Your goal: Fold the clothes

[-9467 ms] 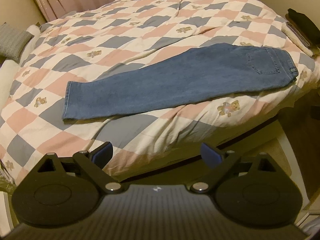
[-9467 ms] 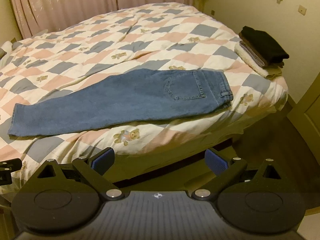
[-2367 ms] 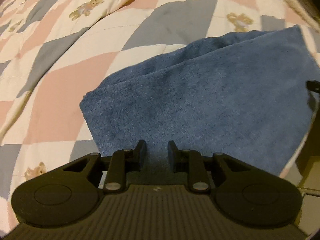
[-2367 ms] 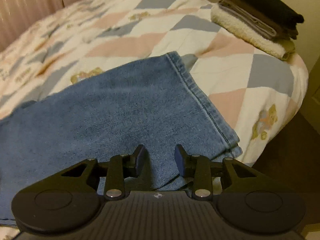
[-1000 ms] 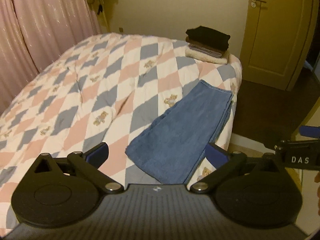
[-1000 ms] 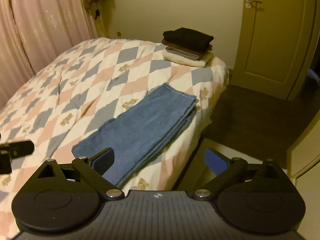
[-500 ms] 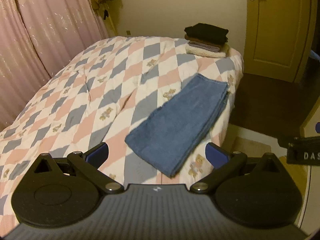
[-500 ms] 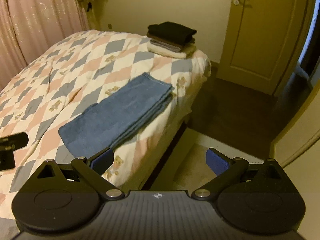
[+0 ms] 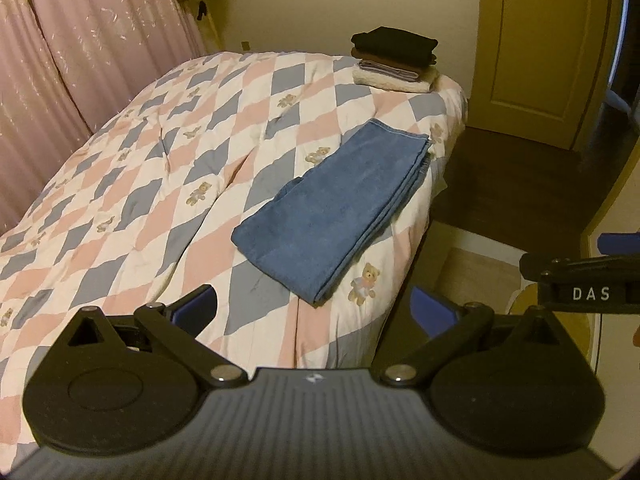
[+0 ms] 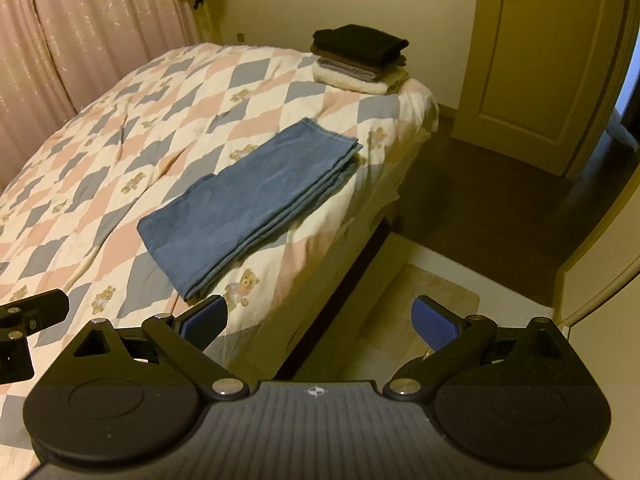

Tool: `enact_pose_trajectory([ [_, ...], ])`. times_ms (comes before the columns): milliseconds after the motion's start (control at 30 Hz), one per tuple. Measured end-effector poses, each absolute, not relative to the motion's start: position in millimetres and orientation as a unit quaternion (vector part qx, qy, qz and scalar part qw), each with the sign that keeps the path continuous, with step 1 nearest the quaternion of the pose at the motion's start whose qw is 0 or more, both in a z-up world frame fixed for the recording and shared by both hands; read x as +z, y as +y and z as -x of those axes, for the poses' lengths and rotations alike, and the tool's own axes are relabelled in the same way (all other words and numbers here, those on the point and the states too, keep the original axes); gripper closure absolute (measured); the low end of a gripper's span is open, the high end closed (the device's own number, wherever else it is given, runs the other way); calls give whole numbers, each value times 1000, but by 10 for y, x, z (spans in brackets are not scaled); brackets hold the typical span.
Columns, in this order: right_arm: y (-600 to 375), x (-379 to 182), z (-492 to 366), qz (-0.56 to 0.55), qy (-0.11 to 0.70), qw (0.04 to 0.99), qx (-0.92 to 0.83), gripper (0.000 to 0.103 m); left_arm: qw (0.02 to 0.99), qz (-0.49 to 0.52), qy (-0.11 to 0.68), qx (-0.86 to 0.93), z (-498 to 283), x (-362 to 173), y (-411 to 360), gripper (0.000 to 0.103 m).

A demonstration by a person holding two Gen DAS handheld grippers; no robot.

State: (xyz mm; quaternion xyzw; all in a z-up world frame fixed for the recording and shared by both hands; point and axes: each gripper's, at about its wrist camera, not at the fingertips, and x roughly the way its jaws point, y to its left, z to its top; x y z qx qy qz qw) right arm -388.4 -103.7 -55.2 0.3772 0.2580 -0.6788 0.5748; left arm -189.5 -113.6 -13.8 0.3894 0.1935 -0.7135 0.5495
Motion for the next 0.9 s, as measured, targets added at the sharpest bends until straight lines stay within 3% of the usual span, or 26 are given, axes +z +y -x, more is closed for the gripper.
enact_pose_trajectory([
  [333, -966, -489, 4006, -386, 219, 578, -684, 2, 528, -380, 167, -741, 1918, 9, -1217, 1],
  [667, -1124, -802, 3966, -384, 227, 589, -674, 2, 472, -380, 205, -769, 1440, -482, -1678, 1],
  [767, -1254, -932, 3907, -373, 241, 592, -673, 8, 460, -400, 210, -764, 1328, -710, -1991, 1],
  [833, -1362, -1008, 3858, -361, 243, 596, -675, 14, 452, -429, 193, -758, 1300, -895, -2217, 3],
  [900, -1500, -1077, 3810, -346, 240, 598, -682, 17, 436, -466, 151, -755, 1293, -1110, -2439, 15],
])
